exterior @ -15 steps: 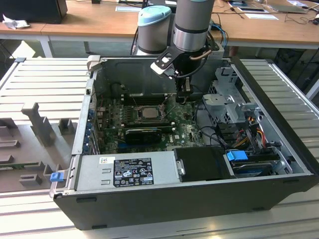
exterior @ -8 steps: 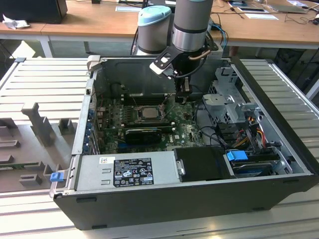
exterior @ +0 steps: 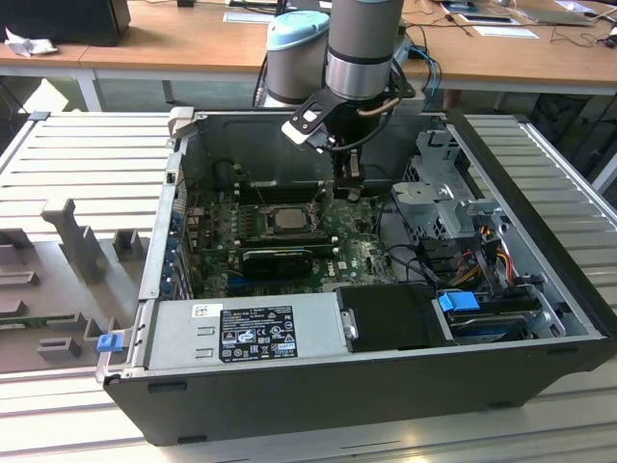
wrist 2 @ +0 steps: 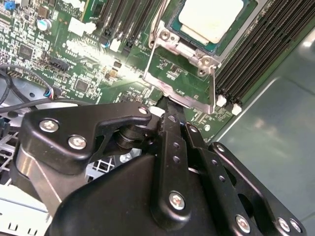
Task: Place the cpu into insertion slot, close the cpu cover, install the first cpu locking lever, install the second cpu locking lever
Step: 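Close the cpu cover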
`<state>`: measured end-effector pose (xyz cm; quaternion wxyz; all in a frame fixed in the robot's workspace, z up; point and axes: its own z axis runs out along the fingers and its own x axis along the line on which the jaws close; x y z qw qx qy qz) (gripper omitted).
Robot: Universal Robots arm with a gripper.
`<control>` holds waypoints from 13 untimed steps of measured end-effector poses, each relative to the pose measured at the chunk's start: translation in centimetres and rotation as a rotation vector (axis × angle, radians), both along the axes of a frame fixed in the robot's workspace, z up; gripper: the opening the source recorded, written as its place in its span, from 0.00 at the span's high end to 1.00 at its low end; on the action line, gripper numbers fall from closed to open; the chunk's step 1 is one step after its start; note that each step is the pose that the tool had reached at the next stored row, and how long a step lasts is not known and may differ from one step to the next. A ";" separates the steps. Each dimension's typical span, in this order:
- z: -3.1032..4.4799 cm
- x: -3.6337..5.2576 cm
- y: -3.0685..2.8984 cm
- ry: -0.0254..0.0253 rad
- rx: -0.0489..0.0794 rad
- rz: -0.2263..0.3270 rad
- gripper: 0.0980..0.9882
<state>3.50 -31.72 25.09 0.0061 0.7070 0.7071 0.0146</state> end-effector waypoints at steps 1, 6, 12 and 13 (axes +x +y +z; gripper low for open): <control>0.00 -0.08 0.00 0.0000 0.000 0.000 0.99; 0.00 -0.50 0.00 -0.0001 0.000 0.000 0.99; 0.00 -1.10 0.00 0.0000 0.000 0.000 0.99; 0.00 -1.22 0.00 0.0000 0.000 0.000 0.99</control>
